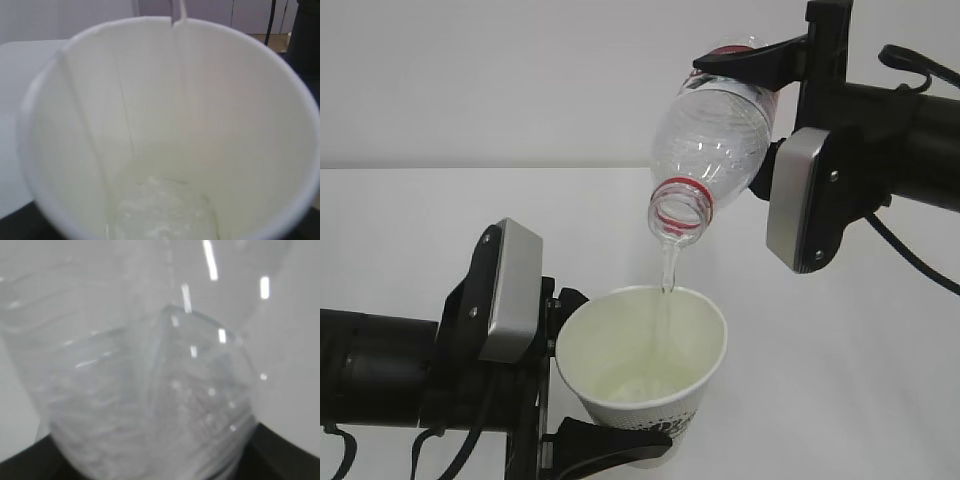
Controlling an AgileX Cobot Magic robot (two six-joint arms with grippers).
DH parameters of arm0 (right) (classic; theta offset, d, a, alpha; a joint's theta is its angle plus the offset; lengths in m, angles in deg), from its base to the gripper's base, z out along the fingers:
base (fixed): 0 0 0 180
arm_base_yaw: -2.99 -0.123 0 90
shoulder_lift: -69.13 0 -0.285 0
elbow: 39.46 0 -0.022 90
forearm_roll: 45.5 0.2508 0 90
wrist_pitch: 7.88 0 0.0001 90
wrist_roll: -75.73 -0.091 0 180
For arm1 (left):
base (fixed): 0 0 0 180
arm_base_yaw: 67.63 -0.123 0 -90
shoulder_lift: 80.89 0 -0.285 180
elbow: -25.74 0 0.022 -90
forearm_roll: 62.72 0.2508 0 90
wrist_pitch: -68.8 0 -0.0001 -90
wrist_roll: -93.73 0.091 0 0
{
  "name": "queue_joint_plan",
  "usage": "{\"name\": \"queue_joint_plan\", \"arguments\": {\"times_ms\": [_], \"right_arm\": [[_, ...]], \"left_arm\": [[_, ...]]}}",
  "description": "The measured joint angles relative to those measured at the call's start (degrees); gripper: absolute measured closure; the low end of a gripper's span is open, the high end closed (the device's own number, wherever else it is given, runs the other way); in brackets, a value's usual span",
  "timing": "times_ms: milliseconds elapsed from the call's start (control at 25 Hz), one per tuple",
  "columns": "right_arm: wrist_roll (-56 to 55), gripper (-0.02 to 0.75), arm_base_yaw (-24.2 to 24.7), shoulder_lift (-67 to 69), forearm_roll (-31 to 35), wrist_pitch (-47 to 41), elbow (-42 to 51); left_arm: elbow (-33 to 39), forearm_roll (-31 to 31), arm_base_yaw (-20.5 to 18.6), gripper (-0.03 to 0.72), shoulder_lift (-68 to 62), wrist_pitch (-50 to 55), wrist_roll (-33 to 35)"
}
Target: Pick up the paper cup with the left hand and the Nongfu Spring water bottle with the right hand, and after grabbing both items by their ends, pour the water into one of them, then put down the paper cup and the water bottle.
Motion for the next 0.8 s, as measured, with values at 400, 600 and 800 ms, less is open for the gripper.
{"name": "queue_joint_plan", "arguments": {"times_ms": [400, 600, 800], "right_arm": [[0.0, 0.259, 0.0, 0.0, 0.0, 0.0, 0.0], [0.0, 0.259, 0.0, 0.0, 0.0, 0.0, 0.0], [0.1, 0.259, 0.0, 0.0, 0.0, 0.0, 0.0]], "left_arm": [[0.0, 0.0, 0.0, 0.118, 0.0, 0.0, 0.0], [0.0, 0.0, 0.0, 0.118, 0.0, 0.0, 0.0], [0.0, 0.0, 0.0, 0.118, 0.0, 0.0, 0.0]]}}
